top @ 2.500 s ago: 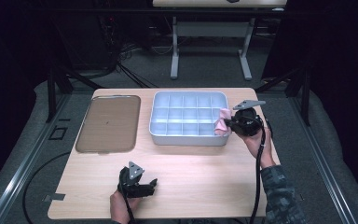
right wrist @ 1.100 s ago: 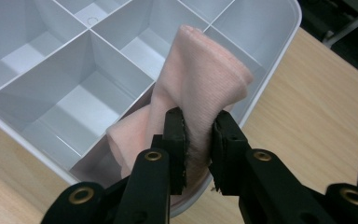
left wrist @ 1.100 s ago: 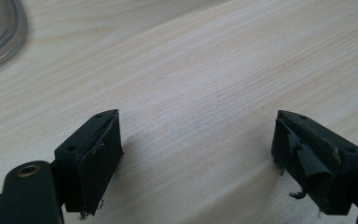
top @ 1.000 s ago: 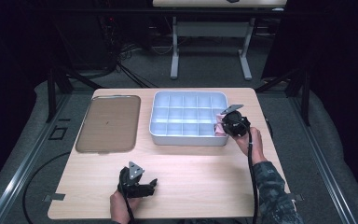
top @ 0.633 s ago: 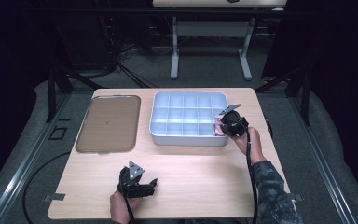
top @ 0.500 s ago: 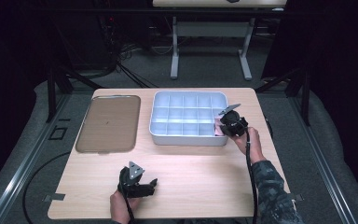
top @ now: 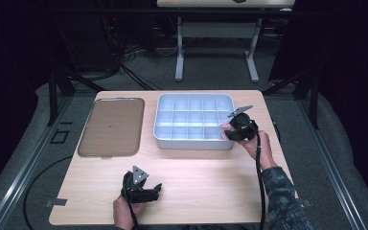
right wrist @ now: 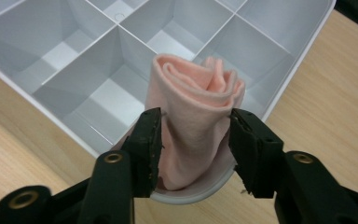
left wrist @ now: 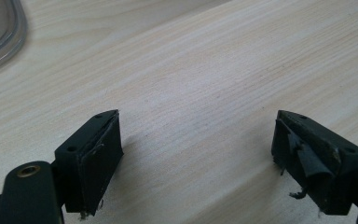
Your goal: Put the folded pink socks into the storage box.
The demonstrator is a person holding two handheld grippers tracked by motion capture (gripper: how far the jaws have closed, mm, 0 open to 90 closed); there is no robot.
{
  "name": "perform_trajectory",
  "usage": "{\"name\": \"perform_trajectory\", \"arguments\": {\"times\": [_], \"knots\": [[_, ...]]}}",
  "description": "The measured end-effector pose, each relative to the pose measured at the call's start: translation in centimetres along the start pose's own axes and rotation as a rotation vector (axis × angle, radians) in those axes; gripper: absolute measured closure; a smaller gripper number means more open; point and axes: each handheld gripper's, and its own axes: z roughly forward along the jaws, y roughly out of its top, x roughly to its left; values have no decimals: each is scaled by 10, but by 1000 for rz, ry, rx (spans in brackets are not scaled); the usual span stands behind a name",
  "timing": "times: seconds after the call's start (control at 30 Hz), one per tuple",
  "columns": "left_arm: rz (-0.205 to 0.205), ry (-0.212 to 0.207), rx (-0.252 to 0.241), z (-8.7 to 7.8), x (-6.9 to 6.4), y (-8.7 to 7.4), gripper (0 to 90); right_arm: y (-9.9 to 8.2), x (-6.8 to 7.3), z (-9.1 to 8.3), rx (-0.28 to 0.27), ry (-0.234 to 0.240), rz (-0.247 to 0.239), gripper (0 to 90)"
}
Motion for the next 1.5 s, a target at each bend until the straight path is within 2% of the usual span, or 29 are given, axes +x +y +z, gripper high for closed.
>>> {"name": "perform_trajectory", "arguments": {"times": [0.13,0.27,0.3,0.37,0.4,0.47,0.67,0.77,0.97,1.17,1.33,1.5], "knots": [[0,0,0,0,0,0,160,3,0,-7,-18,-13,0,493],[0,-1,0,0,0,0,160,11,1,-15,-77,-11,14,475],[2,-1,1,0,0,0,160,13,2,-16,-87,-7,17,487],[-1,-1,-1,0,0,0,160,16,5,-17,-99,2,-1,574],[2,-1,1,0,0,0,160,18,6,-15,-73,21,-14,621],[0,-1,0,0,0,0,160,19,8,-10,-45,18,-28,676],[0,-1,0,0,0,0,160,13,4,-2,-3,35,15,798],[3,0,1,0,0,0,160,10,1,-4,0,51,39,815],[0,-1,0,0,0,0,160,4,-2,-2,20,108,90,820],[1,-2,1,0,0,0,160,-3,0,3,40,119,85,830],[1,-2,2,0,0,0,160,-7,0,1,17,123,103,820],[0,-3,1,0,0,0,160,-7,0,-6,-16,127,97,743]]}}
